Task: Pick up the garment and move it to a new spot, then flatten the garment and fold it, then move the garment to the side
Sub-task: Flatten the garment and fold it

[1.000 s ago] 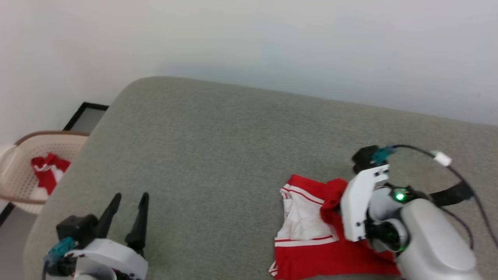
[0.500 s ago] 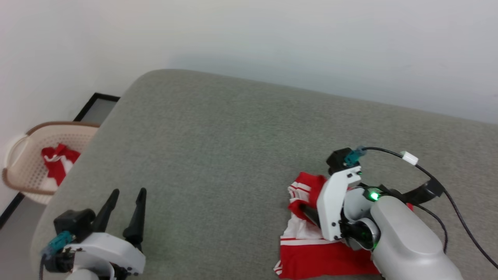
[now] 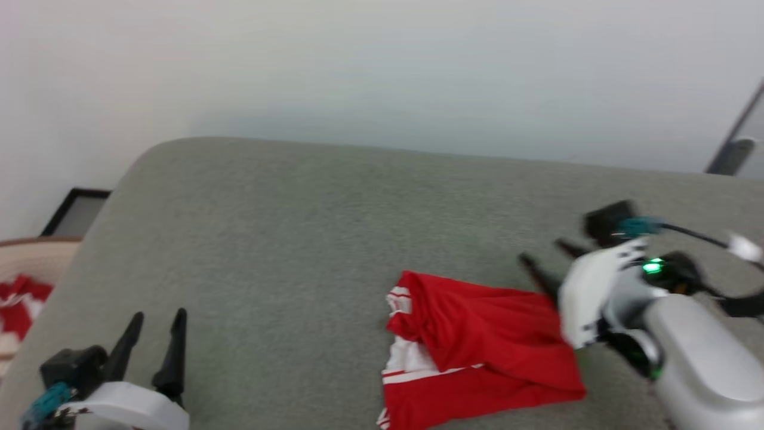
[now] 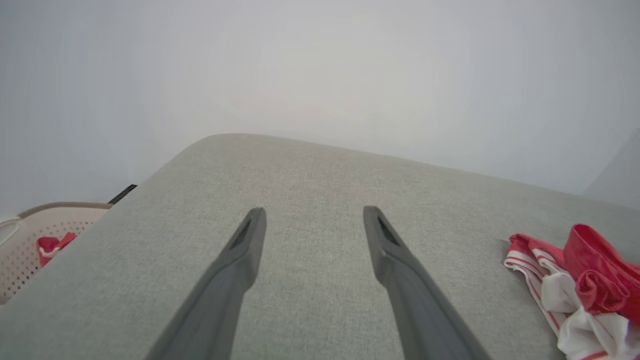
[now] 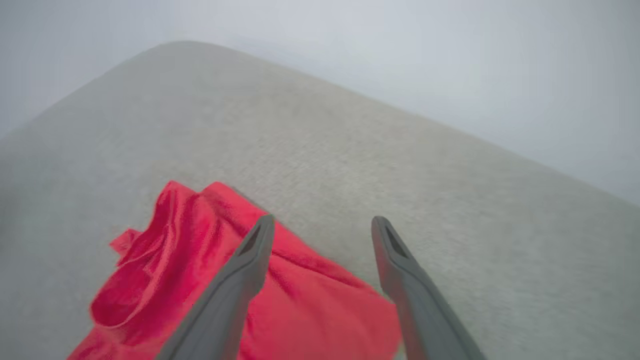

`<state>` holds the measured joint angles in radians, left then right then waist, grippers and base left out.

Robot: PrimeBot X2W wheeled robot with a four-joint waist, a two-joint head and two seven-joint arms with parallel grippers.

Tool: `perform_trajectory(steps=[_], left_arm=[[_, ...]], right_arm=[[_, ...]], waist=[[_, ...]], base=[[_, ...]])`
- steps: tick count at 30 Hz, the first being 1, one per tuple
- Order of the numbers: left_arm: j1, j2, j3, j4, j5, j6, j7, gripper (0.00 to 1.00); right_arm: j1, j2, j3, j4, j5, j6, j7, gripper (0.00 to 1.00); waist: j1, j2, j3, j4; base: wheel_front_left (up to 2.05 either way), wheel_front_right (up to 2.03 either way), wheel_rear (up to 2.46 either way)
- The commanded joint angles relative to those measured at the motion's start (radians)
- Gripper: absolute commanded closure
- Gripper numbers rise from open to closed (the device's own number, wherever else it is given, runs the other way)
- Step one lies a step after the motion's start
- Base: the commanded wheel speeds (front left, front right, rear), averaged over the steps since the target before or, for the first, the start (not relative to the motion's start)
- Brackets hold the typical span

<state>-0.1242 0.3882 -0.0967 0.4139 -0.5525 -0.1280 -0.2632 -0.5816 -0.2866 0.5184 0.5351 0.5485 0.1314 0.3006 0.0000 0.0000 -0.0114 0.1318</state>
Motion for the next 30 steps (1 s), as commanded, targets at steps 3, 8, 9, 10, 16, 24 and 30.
perform_trajectory(steps=[3,8,9,10,16,24,30], left_arm=[[0.028,0.008,0.029,-0.017,0.011,-0.004,-0.001,0.00],[0.060,0.008,0.062,-0.035,0.029,-0.002,-0.001,0.00],[0.067,0.008,0.066,-0.039,0.033,-0.001,-0.001,0.00],[0.073,0.008,0.072,-0.042,0.038,-0.001,-0.001,0.00],[0.108,0.005,0.111,-0.064,0.052,-0.001,-0.001,0.00],[0.152,-0.011,0.160,-0.083,0.065,0.002,-0.001,0.00],[0.166,-0.010,0.164,-0.087,0.082,0.000,-0.001,0.00]], right_arm=[[0.065,-0.054,-0.067,-0.043,-0.036,-0.002,-0.123,0.00],[0.153,-0.103,-0.172,-0.088,-0.094,-0.002,-0.261,0.00],[0.170,-0.109,-0.194,-0.095,-0.106,-0.002,-0.286,0.00],[0.188,-0.111,-0.214,-0.100,-0.114,-0.002,-0.304,0.00],[0.286,-0.101,-0.315,-0.137,-0.163,-0.002,-0.391,0.00],[0.379,-0.060,-0.394,-0.171,-0.201,-0.002,-0.415,0.00],[0.417,-0.036,-0.428,-0.196,-0.220,-0.002,-0.416,0.00]], waist=[[0.0000,0.0000,-0.018,-0.093],[0.0000,0.0000,-0.026,-0.145],[0.0000,0.0000,-0.027,-0.154],[0.0000,0.0000,-0.029,-0.162],[0.0000,0.0000,-0.041,-0.198],[0.0000,0.0000,-0.048,-0.215],[0.0000,0.0000,-0.050,-0.205]], base=[[0.00,0.00,0.00],[0.00,0.00,0.00],[0.00,0.00,0.00],[0.00,0.00,0.00],[0.00,0.00,0.00],[0.00,0.00,0.00],[0.00,0.00,0.00]])
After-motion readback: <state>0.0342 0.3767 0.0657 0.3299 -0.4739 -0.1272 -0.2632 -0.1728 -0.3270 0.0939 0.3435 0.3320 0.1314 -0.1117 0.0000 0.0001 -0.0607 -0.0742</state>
